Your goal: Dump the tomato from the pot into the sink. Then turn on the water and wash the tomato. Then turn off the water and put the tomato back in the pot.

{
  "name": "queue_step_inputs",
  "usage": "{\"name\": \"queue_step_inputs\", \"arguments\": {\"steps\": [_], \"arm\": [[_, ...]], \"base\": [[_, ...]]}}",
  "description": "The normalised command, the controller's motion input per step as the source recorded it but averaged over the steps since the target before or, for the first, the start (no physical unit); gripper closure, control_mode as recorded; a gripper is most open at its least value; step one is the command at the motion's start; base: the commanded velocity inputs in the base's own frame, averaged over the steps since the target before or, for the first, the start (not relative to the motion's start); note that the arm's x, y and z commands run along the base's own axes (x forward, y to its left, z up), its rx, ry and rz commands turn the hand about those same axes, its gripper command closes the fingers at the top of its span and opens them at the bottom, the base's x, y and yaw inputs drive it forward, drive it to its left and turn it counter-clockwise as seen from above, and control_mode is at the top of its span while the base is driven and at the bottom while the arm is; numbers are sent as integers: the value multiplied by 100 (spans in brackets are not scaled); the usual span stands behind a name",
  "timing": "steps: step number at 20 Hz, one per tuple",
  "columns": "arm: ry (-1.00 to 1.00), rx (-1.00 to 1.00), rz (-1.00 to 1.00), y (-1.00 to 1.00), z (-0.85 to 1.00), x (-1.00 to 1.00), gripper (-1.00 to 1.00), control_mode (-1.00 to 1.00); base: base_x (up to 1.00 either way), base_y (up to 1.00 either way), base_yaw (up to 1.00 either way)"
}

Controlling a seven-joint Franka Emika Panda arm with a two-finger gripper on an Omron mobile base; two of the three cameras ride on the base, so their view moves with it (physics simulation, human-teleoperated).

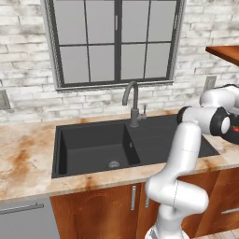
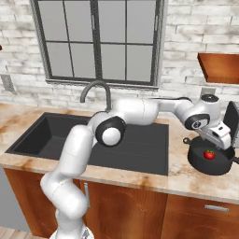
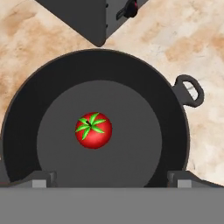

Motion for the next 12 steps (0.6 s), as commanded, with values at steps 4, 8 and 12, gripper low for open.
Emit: {"name": "queue_step_inputs", "arguments": {"steps": [4, 8, 12], "arm": [[0, 0, 0, 0, -35, 26, -100, -100], [0, 0, 0, 0, -20, 31, -100, -100], [0, 0, 0, -2, -13, 30, -100, -100]], "base": [[0, 0, 0], [0, 0, 0], [0, 0, 0]]}}
